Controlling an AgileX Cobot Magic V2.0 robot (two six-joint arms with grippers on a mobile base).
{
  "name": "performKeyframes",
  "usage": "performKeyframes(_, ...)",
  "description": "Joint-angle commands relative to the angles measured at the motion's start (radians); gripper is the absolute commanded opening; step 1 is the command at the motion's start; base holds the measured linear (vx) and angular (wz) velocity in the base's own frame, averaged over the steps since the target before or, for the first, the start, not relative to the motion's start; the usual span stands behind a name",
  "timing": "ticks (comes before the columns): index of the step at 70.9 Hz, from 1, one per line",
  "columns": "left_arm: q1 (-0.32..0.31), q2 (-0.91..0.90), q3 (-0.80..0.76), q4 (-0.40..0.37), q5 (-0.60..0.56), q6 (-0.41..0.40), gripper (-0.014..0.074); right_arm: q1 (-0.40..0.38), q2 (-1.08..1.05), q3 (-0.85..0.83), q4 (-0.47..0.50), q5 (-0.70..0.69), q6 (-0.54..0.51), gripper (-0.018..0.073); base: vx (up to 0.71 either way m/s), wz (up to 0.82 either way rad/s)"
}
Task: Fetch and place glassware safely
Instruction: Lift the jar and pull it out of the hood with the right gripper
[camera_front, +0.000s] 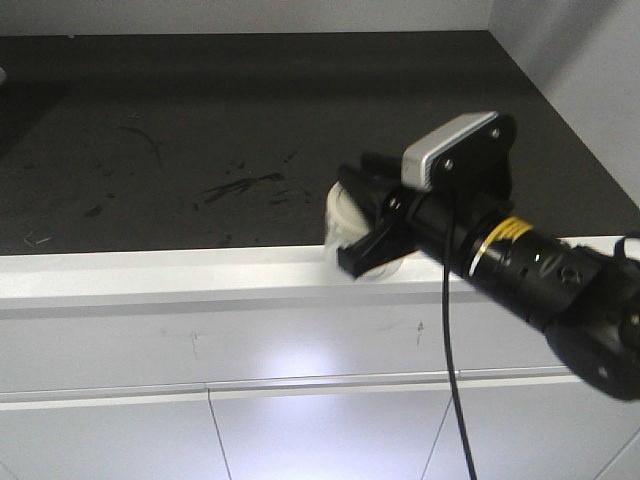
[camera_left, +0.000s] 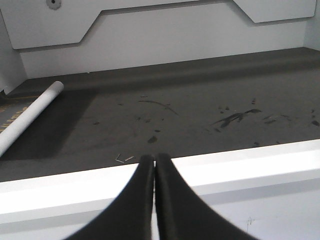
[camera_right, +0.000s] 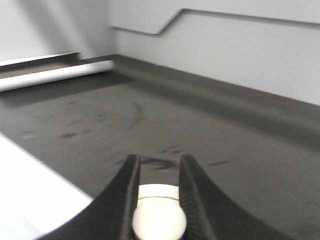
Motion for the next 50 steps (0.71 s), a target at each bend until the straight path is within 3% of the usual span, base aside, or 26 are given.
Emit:
performKeyframes(1, -0.005, 0.009, -0.025, -0.006, -0.082, -0.007, -0.0007, 0.061, -0.069, 0.001, 0.008, -0.102, 0.002, -0.0003, 0.0, 0.0)
performKeyframes(24, -0.005, 0.009, -0.025, -0.006, -0.082, -0.007, -0.0007, 0.28, -0.161, 0.03, 0.008, -0.094, 0.0, -0.0003, 0.0, 0.0)
performKeyframes(50, -0.005, 0.009, -0.025, -0.006, -0.082, -0.007, -0.0007, 0.307, -0.163, 0.03, 0.008, -0.095, 0.0, -0.0003, 0.0, 0.0)
